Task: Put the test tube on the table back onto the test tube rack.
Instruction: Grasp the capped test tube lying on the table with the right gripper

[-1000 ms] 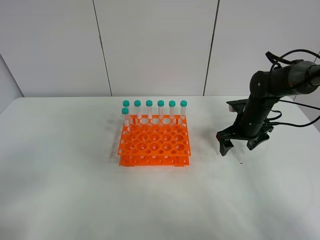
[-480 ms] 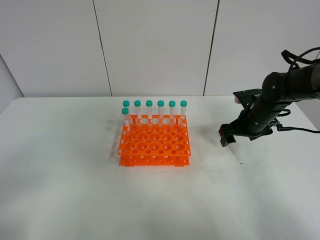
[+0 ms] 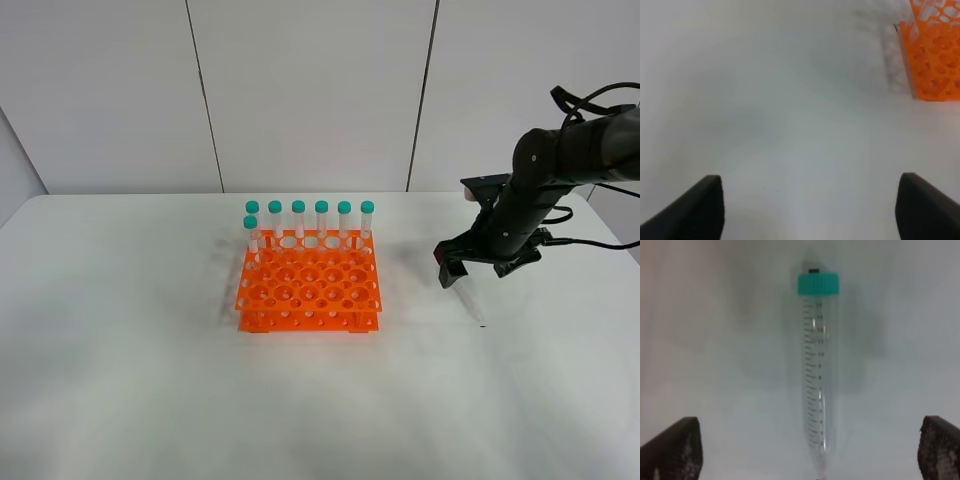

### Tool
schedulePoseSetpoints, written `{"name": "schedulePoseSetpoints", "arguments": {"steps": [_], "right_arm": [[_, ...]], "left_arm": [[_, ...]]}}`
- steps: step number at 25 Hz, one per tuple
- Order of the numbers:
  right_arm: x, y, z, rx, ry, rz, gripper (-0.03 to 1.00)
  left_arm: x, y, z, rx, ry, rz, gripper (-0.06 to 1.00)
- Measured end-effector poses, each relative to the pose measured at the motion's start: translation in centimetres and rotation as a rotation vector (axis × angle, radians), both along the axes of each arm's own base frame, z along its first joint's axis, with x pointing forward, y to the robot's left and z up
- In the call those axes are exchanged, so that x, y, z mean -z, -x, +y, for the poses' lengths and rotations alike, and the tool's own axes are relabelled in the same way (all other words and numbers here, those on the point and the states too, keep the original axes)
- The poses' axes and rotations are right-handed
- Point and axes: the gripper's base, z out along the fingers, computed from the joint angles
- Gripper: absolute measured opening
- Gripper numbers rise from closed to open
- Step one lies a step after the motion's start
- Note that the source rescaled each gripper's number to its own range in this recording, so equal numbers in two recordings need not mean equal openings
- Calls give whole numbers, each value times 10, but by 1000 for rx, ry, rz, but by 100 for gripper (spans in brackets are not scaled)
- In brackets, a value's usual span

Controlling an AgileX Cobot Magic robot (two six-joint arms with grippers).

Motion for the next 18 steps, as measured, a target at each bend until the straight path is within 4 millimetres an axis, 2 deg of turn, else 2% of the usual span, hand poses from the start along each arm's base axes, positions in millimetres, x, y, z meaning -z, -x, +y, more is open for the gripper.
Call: {"name": "schedulePoseSetpoints", "arguments": {"steps": [5, 7, 18], "right_arm": [[18, -2, 0, -1, 7, 45, 94], [30, -5, -3, 16, 7, 50, 94], [42, -9, -6, 16, -2, 54, 93]], "left_arm": [[0, 0, 0, 0, 0, 0, 100], [0, 0, 0, 0, 0, 0, 100], [0, 0, 0, 0, 0, 0, 100]]}}
